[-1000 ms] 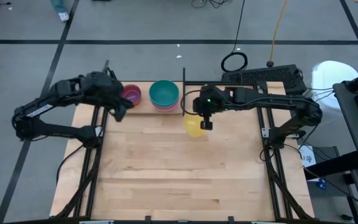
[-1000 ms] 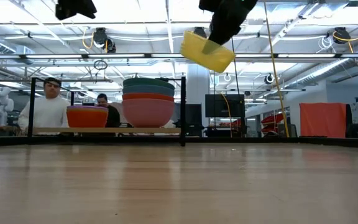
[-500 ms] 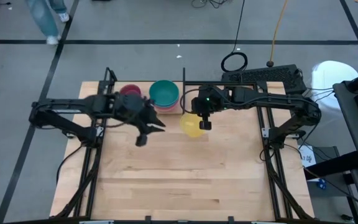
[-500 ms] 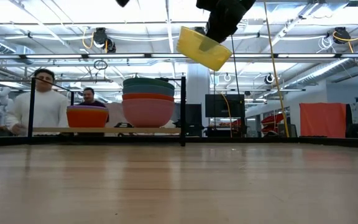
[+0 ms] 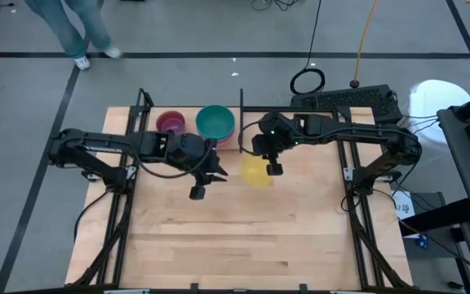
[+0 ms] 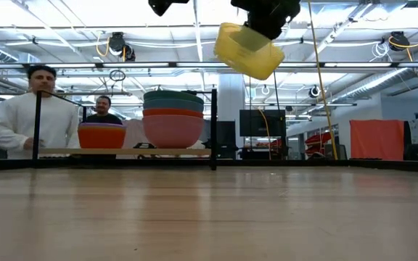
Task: Place and stack bowls onto a shelf
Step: Stack the yellow bowl on the purple bowl on the shelf
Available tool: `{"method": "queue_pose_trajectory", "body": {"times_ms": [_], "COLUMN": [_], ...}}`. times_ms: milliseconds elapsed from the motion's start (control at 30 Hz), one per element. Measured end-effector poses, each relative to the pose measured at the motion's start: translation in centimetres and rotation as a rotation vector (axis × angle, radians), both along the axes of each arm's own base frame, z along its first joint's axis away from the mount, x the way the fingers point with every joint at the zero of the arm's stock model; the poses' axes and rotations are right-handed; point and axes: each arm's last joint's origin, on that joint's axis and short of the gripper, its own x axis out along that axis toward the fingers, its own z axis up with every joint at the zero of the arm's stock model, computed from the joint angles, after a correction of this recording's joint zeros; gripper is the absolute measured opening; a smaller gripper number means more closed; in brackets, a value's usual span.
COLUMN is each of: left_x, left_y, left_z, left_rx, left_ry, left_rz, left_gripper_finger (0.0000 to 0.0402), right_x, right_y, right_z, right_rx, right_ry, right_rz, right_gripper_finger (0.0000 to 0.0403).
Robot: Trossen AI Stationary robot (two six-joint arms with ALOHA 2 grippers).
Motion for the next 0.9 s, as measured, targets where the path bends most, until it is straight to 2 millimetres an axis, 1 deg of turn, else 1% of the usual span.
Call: {"method": "queue_pose_trajectory", "body": {"times_ms": [100,167,267,533,600,667,767,833,900], "left_x": [0.0,0.0,0.0,0.9,1.1,2.0,2.4,3.0,3.2], "left_y": [0.2,0.4,0.8,1.5,1.6,1.5,1.3,1.3,1.3], "left_z": [0.0,0.0,0.0,-0.9,-1.3,-1.8,-1.9,-1.8,-2.0], "left_rx": [-0.048,-0.099,-0.148,-0.202,-0.22,-0.24,-0.263,-0.271,-0.269], "left_ry": [0.008,0.019,0.027,0.023,0.039,0.026,0.006,-0.035,-0.044], "left_rz": [0.042,0.088,0.171,0.537,0.571,0.582,0.583,0.584,0.611], "left_gripper_finger": [0.0086,0.0086,0.0085,0.0085,0.0085,0.0085,0.0085,0.0085,0.0085], "right_x": [0.1,0.2,0.4,0.7,0.7,0.7,0.7,0.8,0.8], "right_y": [0.0,-0.1,0.1,0.8,0.9,1.1,1.3,1.5,1.7], "right_z": [0.0,0.2,0.5,0.7,0.7,0.8,0.7,0.7,0.7], "right_rx": [-0.092,-0.183,-0.263,-0.301,-0.344,-0.369,-0.371,-0.371,-0.372], "right_ry": [0.009,-0.001,-0.022,-0.052,-0.048,-0.046,-0.046,-0.048,-0.049], "right_rz": [-0.083,-0.165,-0.235,-0.272,-0.303,-0.317,-0.31,-0.304,-0.295], "right_gripper_finger": [0.0,0.0,0.0,0.0,0.0,0.0,0.0,0.0,0.0]}}
